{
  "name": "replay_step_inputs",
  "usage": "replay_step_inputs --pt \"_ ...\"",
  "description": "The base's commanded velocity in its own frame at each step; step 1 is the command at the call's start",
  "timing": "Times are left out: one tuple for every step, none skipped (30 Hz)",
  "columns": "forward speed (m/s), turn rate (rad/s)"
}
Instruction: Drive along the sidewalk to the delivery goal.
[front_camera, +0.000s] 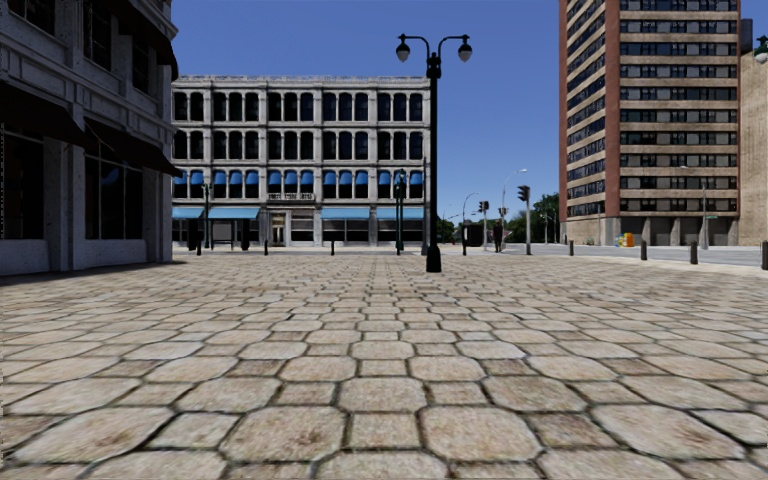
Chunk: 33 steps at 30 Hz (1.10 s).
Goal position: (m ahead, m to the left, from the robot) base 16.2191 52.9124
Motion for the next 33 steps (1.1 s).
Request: replay_step_inputs --pt "2.00 0.00" --pt "2.00 0.00" --pt "2.00 0.00" --pt "2.00 0.11" --pt "2.00 0.23" --pt "2.00 0.27" --pt "2.00 0.27" --pt "2.00 0.30" --pt "2.00 0.34" --pt "2.00 0.37" --pt "2.00 0.39" --pt "2.00 0.39" --pt "2.00 0.39" --pt "2.00 0.39" --pt "2.00 0.39" --pt "2.00 0.39" --pt "2.00 0.39" --pt "2.00 0.39" --pt "2.00 0.39" --pt "2.00 0.39" --pt "2.00 0.32" --pt "2.00 0.32" --pt "2.00 0.00" --pt "2.00 0.00" --pt "2.00 0.00" --pt "2.00 0.00" --pt "2.00 0.00" --pt "2.00 0.00" --pt "2.00 0.00" --pt "2.00 0.00" --pt "2.00 0.00" --pt "2.00 0.00" --pt "2.00 0.00"
